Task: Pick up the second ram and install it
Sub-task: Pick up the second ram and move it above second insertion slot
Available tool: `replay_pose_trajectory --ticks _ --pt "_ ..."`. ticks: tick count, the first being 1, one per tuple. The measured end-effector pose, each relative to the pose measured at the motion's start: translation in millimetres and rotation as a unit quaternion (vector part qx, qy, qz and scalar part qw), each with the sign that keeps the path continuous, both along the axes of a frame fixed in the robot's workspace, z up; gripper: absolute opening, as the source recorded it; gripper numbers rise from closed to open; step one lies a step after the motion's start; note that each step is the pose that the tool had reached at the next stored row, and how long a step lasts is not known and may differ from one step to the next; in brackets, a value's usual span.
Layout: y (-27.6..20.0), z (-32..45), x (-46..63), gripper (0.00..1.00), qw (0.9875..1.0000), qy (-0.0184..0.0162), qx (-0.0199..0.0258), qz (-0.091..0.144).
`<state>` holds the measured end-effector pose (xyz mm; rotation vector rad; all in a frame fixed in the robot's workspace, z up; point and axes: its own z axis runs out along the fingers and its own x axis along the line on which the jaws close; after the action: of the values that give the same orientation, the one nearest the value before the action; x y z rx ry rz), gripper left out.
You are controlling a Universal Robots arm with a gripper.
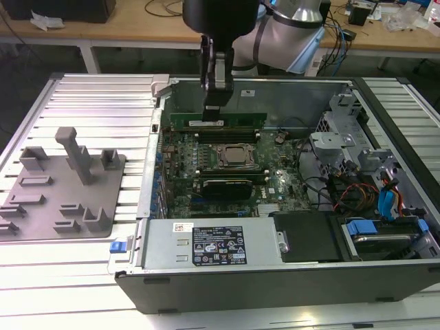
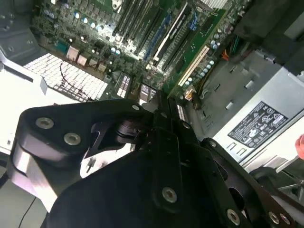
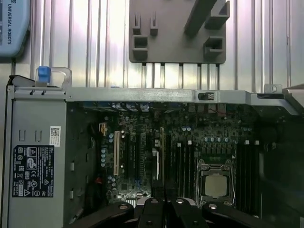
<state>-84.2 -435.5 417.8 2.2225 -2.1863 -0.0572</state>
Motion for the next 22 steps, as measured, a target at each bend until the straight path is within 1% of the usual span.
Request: replay_pose_trajectory --ticks 2,3,6,9,11,13,14,15,17,20,21,22 --pt "5.7 -2.0 4.6 0.09 1.0000 0.0000 0.0001 0.000" --pt "7.5 -3.9 7.1 0.09 1.0000 0.0000 0.0000 0.000" --pt "10.5 -11.8 10.5 0.09 1.0000 0.0000 0.0000 -0.001" --pt "13.3 -15.7 10.8 0.09 1.0000 0.0000 0.0000 -0.001" --pt "17.9 -21.2 11.2 0.09 1.0000 0.0000 0.0000 -0.002" --pt "23.6 -28.7 12.3 0.09 1.0000 0.0002 0.0000 -0.003" --pt "27.4 -33.5 12.8 0.09 1.0000 0.0003 -0.0001 -0.006" --pt "28.6 -36.1 13.0 0.09 1.0000 0.0004 -0.0001 -0.007" --pt "28.9 -36.8 13.0 0.09 1.0000 0.0004 -0.0001 -0.008" --pt "29.4 -44.2 13.0 0.09 1.0000 0.0004 -0.0002 -0.008" --pt "30.3 -46.8 13.0 0.09 1.0000 0.0004 -0.0002 -0.008" --pt "33.1 -48.7 13.0 0.09 1.0000 0.0004 -0.0001 -0.008"
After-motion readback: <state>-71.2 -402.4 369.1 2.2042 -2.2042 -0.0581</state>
